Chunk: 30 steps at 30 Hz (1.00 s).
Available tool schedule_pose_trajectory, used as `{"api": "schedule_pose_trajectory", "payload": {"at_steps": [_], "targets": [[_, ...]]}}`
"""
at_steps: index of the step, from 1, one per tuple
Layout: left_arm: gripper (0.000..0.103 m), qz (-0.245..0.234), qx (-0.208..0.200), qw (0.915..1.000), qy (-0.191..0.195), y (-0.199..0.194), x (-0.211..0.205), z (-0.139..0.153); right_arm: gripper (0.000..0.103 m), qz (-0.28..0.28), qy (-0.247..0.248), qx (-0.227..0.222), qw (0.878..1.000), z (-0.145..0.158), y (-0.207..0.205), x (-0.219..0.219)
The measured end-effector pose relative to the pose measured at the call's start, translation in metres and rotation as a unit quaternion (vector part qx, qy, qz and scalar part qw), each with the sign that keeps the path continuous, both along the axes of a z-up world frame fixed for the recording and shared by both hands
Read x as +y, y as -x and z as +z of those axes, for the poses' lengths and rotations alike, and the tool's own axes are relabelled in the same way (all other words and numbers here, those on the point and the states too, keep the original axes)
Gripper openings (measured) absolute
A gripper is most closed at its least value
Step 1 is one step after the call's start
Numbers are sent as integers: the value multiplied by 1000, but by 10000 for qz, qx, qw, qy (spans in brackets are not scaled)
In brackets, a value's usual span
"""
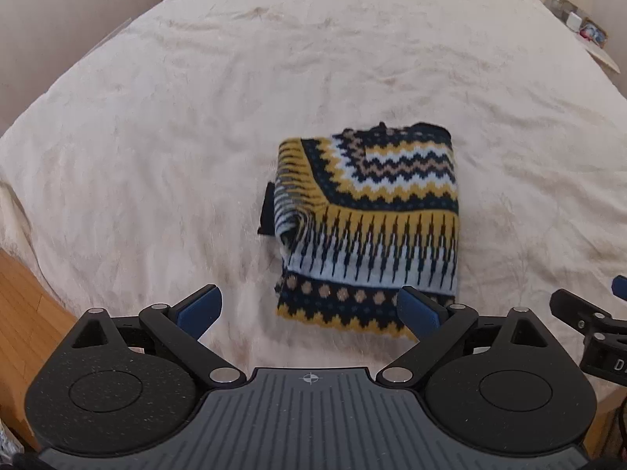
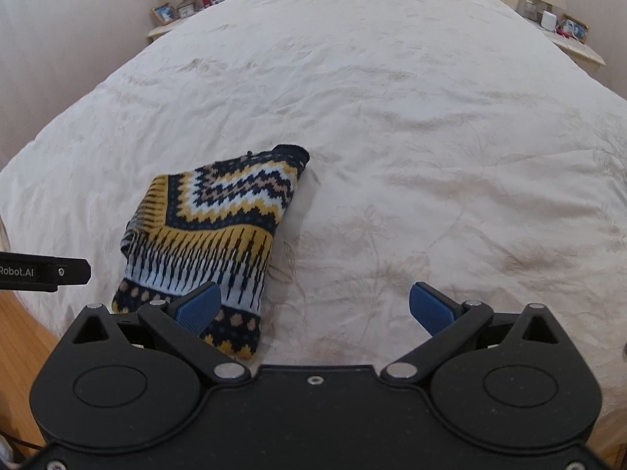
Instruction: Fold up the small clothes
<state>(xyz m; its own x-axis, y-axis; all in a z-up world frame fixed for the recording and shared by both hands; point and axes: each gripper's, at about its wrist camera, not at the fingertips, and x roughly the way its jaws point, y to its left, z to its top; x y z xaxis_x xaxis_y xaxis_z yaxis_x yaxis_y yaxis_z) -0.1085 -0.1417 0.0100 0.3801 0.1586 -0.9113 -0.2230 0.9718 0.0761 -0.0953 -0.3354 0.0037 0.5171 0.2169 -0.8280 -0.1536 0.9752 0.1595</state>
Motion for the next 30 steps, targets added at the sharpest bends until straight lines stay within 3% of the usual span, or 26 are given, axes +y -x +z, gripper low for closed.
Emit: {"api": "schedule_pose_trajectory", "payload": {"at_steps": [14,30], "targets": [[97,-170,171,9996,-125,15,6,-2,102,197,-130,80,9997,8,14,26],[97,-431,-45,9991,5,41,16,16,102,22,54,32,10000,30,43,60]]}}
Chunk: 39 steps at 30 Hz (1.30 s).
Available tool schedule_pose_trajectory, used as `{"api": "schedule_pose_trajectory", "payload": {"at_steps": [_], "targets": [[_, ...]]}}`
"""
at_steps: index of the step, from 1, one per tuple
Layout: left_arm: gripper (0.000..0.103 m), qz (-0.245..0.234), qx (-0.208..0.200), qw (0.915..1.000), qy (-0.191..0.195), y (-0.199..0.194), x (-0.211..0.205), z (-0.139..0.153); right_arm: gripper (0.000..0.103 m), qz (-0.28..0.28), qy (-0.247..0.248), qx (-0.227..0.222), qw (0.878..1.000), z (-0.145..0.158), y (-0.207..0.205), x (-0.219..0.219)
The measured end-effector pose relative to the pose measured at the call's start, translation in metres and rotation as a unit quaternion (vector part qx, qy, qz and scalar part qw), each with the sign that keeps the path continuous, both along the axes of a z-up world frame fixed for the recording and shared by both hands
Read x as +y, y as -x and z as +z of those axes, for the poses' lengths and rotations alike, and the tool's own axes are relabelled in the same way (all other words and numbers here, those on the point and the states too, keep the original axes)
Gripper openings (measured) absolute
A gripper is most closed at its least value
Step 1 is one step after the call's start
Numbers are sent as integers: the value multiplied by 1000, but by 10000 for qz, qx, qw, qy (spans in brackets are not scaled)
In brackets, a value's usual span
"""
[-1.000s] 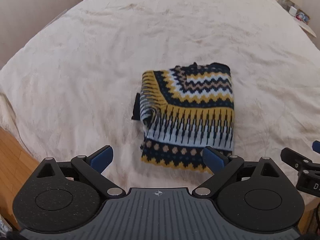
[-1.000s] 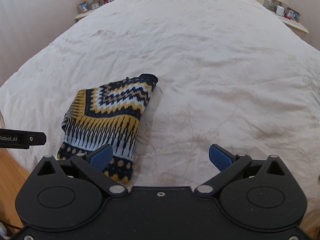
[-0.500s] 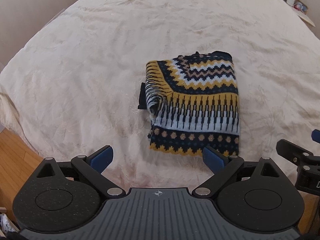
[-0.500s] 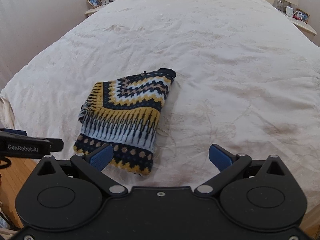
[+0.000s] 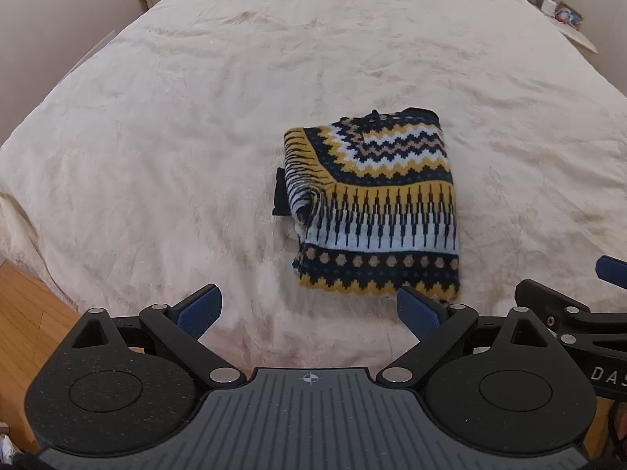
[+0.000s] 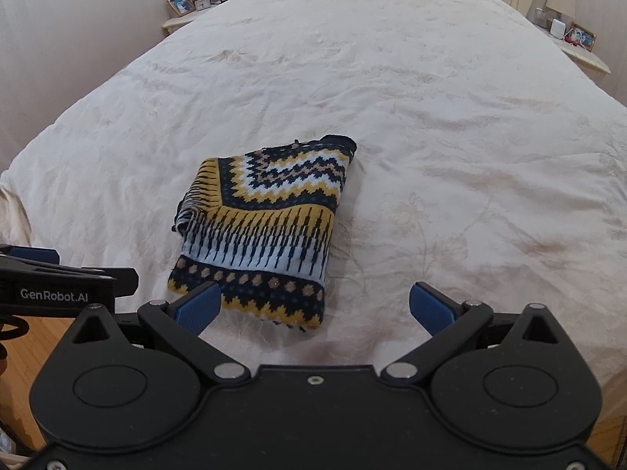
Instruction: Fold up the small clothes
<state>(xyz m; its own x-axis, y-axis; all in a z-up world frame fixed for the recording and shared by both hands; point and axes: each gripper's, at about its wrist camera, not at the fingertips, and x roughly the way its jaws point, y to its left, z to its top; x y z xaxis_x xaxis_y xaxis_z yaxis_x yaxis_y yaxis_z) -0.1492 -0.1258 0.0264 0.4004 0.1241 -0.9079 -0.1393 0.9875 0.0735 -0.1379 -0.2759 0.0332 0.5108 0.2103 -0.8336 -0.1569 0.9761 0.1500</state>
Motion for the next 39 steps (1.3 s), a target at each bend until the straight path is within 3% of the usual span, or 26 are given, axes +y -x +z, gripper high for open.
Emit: {"api": "schedule_pose_trajectory", "payload": {"at_steps": [18,39], "targets": [[97,-84,-23,9999,133,18,0,1,102,-243,107,69,9996,4,23,0],[97,-123,34,9999,17,4,-4,-5,102,-293,69,198,9994,-2,9,-3]]}}
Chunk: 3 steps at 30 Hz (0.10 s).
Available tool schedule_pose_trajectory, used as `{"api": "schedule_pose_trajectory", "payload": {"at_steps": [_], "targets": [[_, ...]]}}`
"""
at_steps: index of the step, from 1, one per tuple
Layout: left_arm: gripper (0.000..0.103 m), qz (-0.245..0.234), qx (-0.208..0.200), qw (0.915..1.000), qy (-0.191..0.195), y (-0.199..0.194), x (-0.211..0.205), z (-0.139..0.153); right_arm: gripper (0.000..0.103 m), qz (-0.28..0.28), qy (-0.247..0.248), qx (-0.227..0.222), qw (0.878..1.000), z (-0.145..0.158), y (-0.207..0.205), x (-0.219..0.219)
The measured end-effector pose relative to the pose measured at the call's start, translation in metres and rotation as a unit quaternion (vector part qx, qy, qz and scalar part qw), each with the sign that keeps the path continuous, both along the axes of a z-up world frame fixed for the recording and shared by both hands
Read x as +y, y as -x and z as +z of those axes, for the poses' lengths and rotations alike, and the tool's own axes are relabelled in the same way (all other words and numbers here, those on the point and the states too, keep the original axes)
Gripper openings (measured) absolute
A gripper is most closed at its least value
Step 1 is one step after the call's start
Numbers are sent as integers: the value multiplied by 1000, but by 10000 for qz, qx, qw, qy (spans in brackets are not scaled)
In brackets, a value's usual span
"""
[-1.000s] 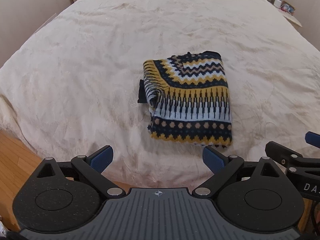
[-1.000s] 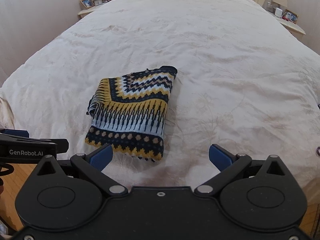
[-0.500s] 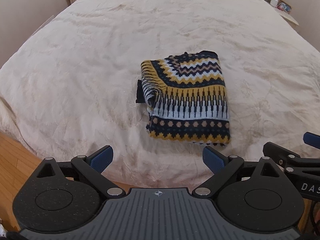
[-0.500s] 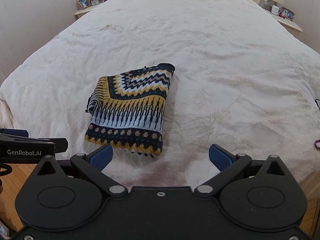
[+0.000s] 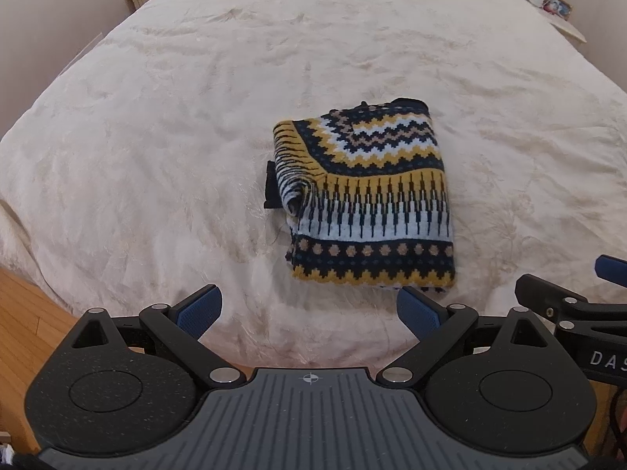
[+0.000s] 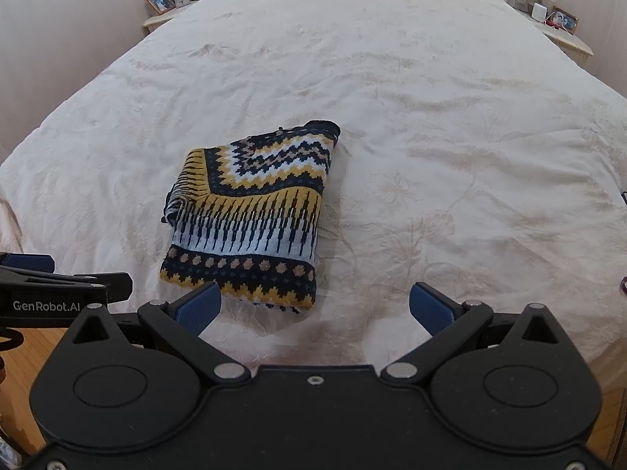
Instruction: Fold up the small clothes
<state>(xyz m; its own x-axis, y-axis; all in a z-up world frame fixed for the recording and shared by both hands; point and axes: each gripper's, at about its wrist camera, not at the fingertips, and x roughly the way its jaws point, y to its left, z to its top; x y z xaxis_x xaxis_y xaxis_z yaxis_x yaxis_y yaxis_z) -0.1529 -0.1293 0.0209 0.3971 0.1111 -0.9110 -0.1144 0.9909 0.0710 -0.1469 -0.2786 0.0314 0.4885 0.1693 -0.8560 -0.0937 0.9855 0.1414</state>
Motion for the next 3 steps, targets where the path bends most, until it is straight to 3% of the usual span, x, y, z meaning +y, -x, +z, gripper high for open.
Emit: {"api": "schedule_pose_trajectory", "payload": {"at_steps": [3], "targets": [[97,4,40,10000,21,-5,2,-2,102,17,-6,38,10000,-3,-5,0]]}}
